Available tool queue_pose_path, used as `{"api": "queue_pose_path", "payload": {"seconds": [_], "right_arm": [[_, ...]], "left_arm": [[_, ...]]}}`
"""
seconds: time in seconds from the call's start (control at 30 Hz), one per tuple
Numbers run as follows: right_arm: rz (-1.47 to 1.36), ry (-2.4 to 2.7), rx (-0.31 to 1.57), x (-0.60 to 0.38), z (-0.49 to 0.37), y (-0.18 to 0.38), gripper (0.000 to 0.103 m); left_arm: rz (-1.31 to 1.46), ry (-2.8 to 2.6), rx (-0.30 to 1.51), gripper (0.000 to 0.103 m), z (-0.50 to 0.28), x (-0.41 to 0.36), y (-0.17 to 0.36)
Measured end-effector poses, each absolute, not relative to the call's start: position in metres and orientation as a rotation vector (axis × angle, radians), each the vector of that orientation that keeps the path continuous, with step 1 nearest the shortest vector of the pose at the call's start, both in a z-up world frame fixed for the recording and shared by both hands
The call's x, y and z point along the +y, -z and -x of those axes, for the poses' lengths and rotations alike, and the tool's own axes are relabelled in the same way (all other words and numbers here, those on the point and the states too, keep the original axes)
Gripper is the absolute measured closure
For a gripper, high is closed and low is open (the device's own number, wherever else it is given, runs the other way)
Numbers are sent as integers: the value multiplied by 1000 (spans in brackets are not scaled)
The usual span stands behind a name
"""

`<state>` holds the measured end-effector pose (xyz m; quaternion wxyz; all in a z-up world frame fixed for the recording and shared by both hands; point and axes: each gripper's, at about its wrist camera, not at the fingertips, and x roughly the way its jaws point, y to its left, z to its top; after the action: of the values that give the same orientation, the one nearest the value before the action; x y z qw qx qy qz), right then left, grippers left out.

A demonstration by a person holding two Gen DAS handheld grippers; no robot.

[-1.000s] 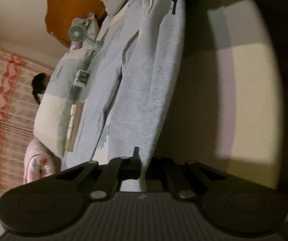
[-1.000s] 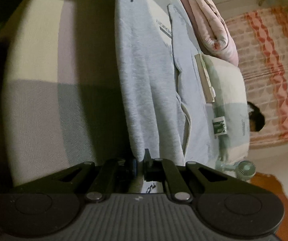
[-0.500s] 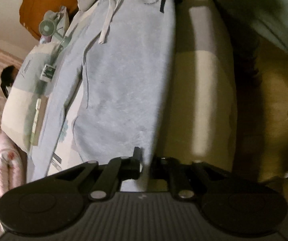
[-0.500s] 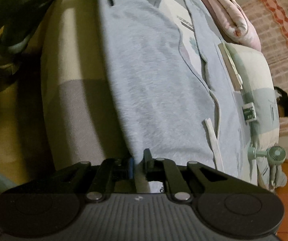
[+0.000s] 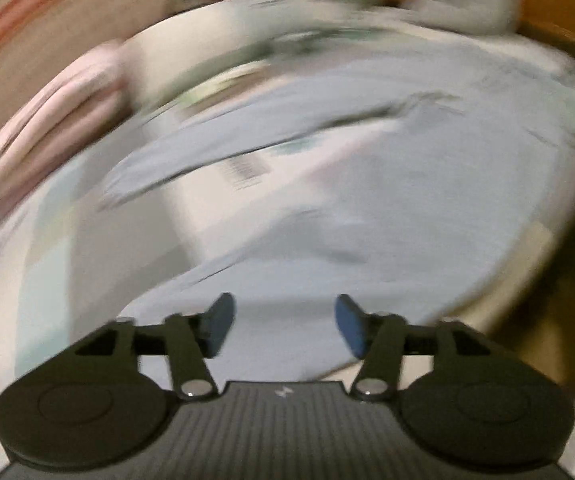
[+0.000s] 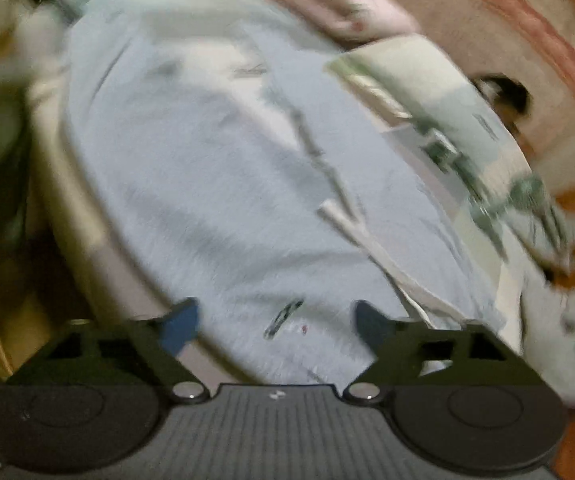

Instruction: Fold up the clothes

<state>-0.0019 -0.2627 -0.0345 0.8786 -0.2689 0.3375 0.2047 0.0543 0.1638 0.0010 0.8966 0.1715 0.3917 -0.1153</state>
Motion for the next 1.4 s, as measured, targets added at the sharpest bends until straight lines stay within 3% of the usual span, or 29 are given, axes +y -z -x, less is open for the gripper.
{"api": "queue_pose_path", "payload": {"seconds": [0.23, 0.47, 0.97, 1.2, 1.23, 1.27, 1.33, 1.4], "right_arm": [[183, -478, 693, -239, -26, 29, 0], [-158, -548, 680, -207, -50, 30, 0], [-270, -530, 731, -179, -48, 50, 0], [-317, -506, 760, -182, -44, 62, 0], [-324, -503, 761, -181, -44, 62, 0], [-332, -500, 762, -180, -44, 63, 0], [-327, -503, 759, -179, -41, 63, 0], [-315, -502, 760, -177, -40, 63, 0]], "left_arm": [[281, 21, 936, 36, -79, 287, 40], [593, -26, 956, 36, -78, 337, 99], [943, 87, 653, 36, -90, 390, 138], [845, 54, 651, 40, -110, 384, 133], [815, 31, 658, 47, -114, 380, 130], [785, 8, 664, 64, -118, 377, 127], [704, -60, 694, 87, -118, 368, 120], [656, -102, 715, 91, -116, 363, 115]]}}
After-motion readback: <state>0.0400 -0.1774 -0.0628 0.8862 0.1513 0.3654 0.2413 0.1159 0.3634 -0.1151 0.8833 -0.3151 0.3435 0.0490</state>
